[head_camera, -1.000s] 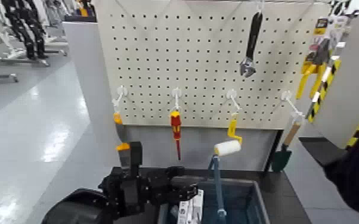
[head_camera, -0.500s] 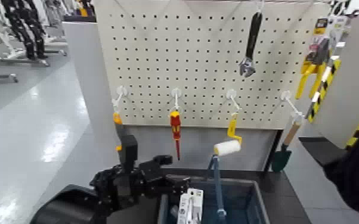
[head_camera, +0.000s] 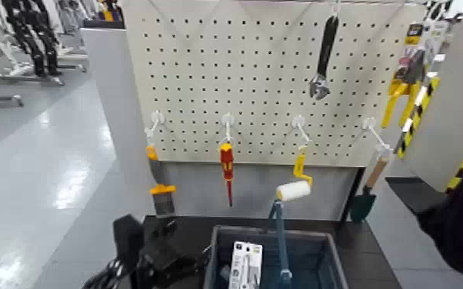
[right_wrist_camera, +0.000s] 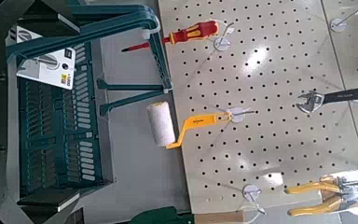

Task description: Put the blue scissors into the crate.

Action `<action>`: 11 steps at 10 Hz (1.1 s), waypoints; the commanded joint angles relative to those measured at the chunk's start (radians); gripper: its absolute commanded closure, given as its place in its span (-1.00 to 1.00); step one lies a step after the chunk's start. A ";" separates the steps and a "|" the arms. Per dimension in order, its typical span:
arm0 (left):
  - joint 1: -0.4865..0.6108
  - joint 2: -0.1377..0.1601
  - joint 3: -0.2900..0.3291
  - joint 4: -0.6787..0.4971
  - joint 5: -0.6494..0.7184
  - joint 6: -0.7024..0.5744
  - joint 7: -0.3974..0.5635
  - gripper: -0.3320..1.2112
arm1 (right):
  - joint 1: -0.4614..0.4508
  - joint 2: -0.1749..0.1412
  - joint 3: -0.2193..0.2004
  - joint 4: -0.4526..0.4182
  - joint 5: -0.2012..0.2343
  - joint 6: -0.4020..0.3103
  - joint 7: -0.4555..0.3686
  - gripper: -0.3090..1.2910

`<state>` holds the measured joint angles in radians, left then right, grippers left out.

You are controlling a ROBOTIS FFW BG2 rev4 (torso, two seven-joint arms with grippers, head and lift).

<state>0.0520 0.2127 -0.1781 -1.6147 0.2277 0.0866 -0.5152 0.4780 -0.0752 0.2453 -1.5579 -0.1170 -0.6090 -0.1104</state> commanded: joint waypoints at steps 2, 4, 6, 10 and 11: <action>0.181 -0.055 0.094 -0.016 -0.067 -0.194 0.115 -0.65 | 0.008 -0.009 -0.003 -0.014 -0.004 0.012 0.000 -0.51; 0.243 -0.084 0.106 -0.007 -0.122 -0.361 0.219 -0.62 | 0.017 -0.008 -0.012 -0.025 -0.003 0.015 -0.003 -0.51; 0.298 -0.111 0.118 -0.025 -0.180 -0.438 0.310 -0.61 | 0.024 -0.008 -0.017 -0.031 0.000 0.017 -0.005 -0.51; 0.328 -0.119 0.108 -0.031 -0.168 -0.441 0.373 -0.59 | 0.036 -0.003 -0.026 -0.062 0.036 0.069 -0.014 -0.53; 0.325 -0.115 0.103 -0.030 -0.165 -0.436 0.373 -0.58 | 0.034 -0.005 -0.024 -0.062 0.040 0.074 -0.012 -0.53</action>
<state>0.3791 0.0960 -0.0730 -1.6455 0.0617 -0.3521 -0.1424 0.5128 -0.0787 0.2200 -1.6192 -0.0791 -0.5391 -0.1229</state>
